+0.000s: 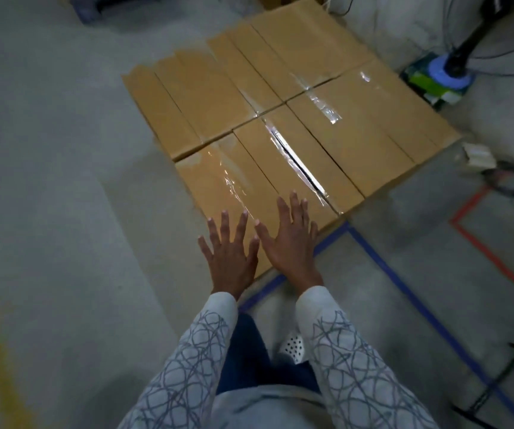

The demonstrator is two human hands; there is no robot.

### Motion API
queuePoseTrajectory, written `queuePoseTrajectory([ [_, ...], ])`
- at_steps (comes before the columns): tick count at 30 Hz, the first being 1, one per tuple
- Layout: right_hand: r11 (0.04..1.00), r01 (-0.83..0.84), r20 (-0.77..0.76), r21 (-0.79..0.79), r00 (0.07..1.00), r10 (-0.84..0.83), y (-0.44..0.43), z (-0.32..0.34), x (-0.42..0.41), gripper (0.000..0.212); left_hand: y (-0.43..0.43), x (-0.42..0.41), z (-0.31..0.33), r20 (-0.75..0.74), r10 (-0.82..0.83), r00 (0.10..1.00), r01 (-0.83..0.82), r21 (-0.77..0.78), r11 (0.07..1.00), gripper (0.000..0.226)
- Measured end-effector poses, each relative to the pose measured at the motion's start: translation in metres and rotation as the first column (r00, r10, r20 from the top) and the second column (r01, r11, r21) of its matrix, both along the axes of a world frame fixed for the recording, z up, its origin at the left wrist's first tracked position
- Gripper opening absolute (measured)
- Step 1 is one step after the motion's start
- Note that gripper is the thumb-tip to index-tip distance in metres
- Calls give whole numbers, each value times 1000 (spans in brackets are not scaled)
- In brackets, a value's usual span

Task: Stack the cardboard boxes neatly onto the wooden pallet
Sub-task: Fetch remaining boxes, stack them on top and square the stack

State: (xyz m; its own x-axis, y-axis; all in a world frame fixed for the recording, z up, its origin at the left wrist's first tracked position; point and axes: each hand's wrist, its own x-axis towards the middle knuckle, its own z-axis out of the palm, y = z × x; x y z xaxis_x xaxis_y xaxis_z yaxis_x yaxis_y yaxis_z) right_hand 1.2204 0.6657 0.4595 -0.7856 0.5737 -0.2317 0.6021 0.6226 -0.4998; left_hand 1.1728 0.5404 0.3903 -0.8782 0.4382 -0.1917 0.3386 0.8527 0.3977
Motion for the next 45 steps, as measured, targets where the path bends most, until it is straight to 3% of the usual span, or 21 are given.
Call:
queuePoseTrajectory([
  [4, 995, -69, 23, 78, 997, 67, -42, 7, 2, 72, -49, -20, 6, -17, -93, 995, 94, 12, 996, 62],
  [14, 961, 247, 105, -127, 967, -234, -133, -14, -67, 73, -177, -125, 23, 2, -203, 979, 203, 9, 979, 64],
  [21, 867, 483, 88, -123, 875, -476, -123, -48, -126, 69, -136, -205, -7, 155, -286, 946, 274, 94, 957, 64],
  [26, 749, 626, 185, -218, 780, -598, -109, -104, -189, 70, -103, -269, -40, 175, -483, 858, 483, 48, 874, 69],
  [28, 723, 649, 230, -236, 760, -608, -108, -118, -206, 71, -95, -292, -51, 223, -485, 846, 482, 68, 873, 67],
  [30, 703, 676, 255, -221, 736, -627, -105, -125, -216, 71, -86, -316, -68, 362, -422, 831, 431, 60, 900, 68],
  [34, 525, 828, 416, -198, 556, -719, -105, -148, -216, 71, -77, -350, -100, 700, -161, 695, 275, -52, 960, 73],
  [36, 381, 906, 479, -187, 422, -770, -101, -169, -216, 74, -70, -367, -116, 772, -4, 636, 113, -88, 990, 76],
  [38, 248, 955, 539, -163, 297, -788, -92, -191, -219, 78, -60, -387, -136, 769, 69, 635, 47, -128, 991, 79],
  [41, 114, 986, 635, -120, 165, -754, -87, -219, -218, 86, -45, -407, -164, 726, -88, 682, 272, -140, 952, 79],
  [45, -48, 995, 623, -83, 14, -782, -77, -248, -214, 97, -17, -415, -193, 626, -448, 638, 591, -25, 806, 71],
])
